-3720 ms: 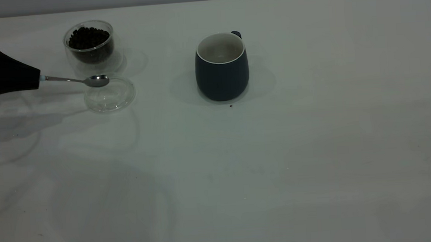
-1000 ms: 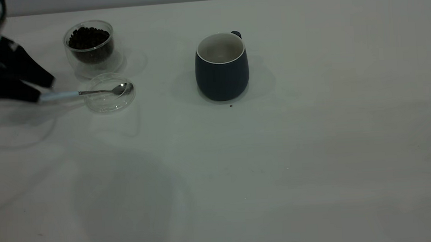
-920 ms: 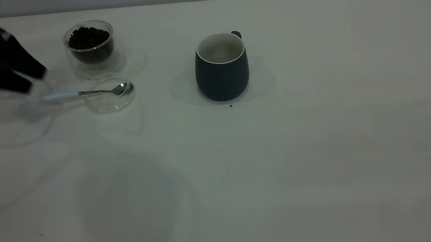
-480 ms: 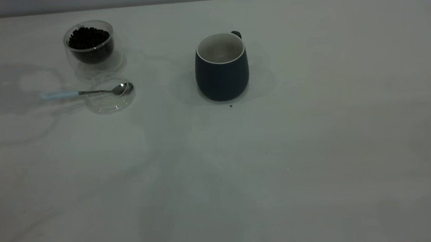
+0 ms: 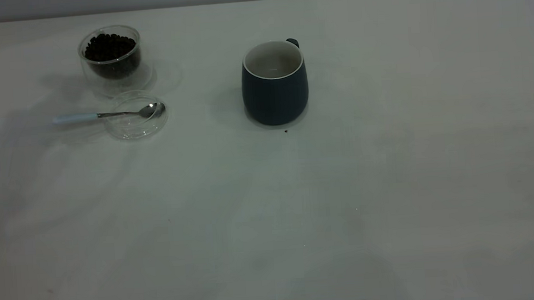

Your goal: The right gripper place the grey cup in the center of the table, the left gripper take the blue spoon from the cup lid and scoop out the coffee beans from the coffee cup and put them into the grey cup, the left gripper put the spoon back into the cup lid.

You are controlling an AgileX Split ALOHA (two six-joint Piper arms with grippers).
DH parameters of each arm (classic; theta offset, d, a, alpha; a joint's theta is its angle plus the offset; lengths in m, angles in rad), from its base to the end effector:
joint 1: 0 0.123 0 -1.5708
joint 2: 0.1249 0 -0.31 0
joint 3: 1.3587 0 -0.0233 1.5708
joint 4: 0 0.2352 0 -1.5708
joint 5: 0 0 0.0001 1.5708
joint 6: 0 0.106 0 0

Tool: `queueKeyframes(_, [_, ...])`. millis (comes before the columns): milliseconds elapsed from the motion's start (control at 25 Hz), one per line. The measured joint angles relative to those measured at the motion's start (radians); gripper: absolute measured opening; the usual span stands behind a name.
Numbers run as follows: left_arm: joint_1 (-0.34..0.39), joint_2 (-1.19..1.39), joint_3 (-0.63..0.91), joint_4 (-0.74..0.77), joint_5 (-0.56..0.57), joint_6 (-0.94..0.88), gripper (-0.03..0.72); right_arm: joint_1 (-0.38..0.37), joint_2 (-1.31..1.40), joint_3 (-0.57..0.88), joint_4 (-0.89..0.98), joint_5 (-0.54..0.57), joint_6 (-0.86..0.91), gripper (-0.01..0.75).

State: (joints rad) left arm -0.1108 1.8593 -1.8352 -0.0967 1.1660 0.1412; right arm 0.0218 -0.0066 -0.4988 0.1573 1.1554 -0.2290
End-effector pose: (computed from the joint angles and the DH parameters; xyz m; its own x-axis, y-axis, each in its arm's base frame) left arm 0.4020 -0.0542 0.3508 -0.8662 0.1994 -0.4583 0.2404 0.9701 -0.0322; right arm -0.0371 0.0144 0.2546 -0.4988 -0.1736 -0.8492 -0.2282 0.9715 -0.0645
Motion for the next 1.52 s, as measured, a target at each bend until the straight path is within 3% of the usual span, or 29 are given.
queueKeyframes(440, [-0.195,-0.258,0.030,0.031,0.000,-0.078,0.591,0.000,0.000,0.000,-0.002,0.000,0.000,0.590])
queueKeyframes(1120, [-0.198,-0.890,0.544,0.046,0.000,-0.099,0.590,0.000,0.000,0.000,-0.001,0.000,0.000,0.590])
queueKeyframes(1520, [-0.173,-1.402,0.978,0.097,0.000,-0.171,0.590,0.000,0.000,0.000,-0.001,0.000,0.000,0.590])
